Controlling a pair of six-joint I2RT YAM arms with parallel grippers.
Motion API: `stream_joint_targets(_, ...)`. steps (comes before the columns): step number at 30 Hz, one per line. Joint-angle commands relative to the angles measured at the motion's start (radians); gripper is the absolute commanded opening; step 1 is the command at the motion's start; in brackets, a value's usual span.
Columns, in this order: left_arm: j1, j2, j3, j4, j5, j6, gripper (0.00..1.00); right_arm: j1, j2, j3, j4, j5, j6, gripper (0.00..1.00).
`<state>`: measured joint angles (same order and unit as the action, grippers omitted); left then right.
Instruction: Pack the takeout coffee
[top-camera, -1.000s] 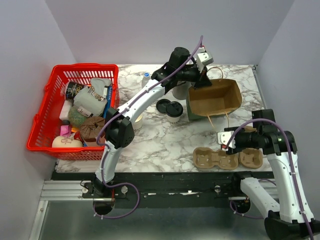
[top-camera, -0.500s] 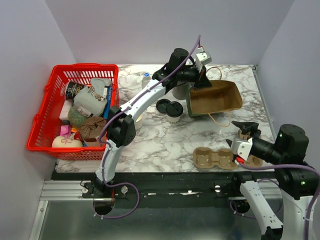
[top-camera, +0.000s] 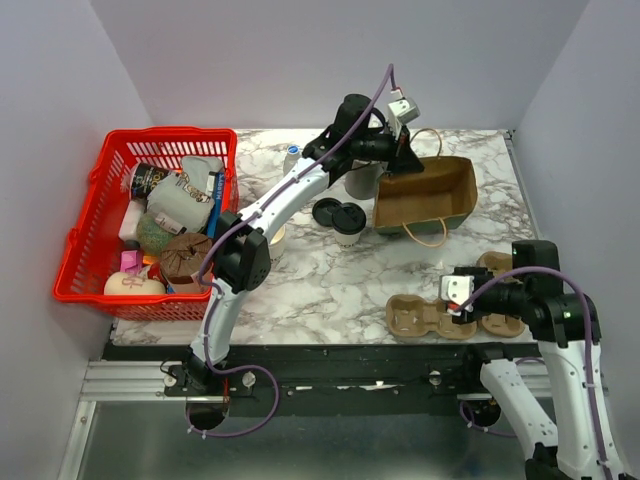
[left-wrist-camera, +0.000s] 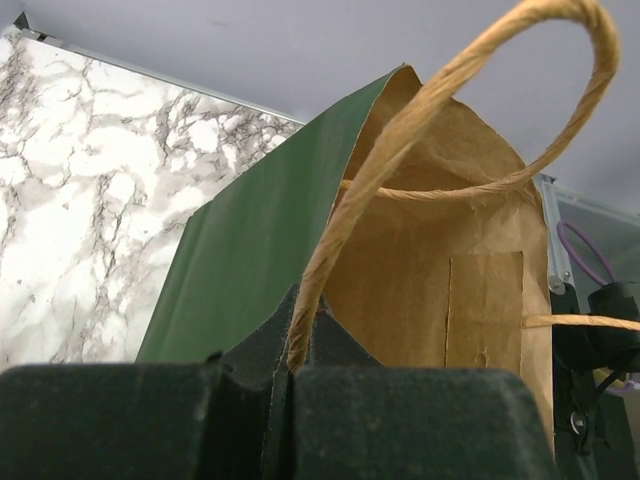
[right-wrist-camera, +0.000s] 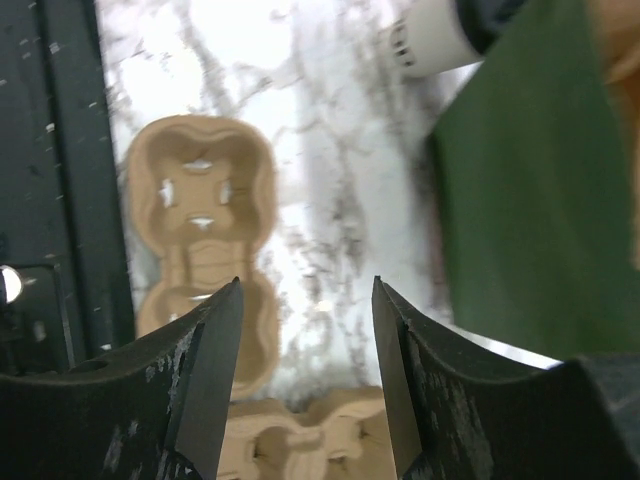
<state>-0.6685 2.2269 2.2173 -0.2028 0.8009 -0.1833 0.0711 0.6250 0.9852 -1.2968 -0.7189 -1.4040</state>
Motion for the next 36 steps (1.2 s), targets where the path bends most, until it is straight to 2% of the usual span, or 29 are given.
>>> stream_joint_targets(1,0.004,-0.001,-0.03,0.043,0.06,-0.057,0.0,0.004,0.038,-0.083,-0.05,0.012,-0.066,0.62)
stream_joint_targets(11,0.0,-0.021,-0.071,0.055,0.072,-0.085,0.0,0.003,0.177,-0.244,0.062,0.073,-0.134,0.64)
stream_joint_targets(17,0.0,-0.024,-0.07,0.062,0.072,-0.088,0.0,0.002,0.266,-0.307,0.14,0.13,-0.11,0.64)
stream_joint_targets(29,0.0,-0.019,-0.065,0.08,0.077,-0.114,0.0,0.022,0.324,-0.381,0.267,0.176,-0.059,0.64)
stream_joint_targets(36,0.0,-0.021,-0.068,0.082,0.075,-0.116,0.0,0.096,0.335,-0.405,0.31,0.196,0.006,0.61)
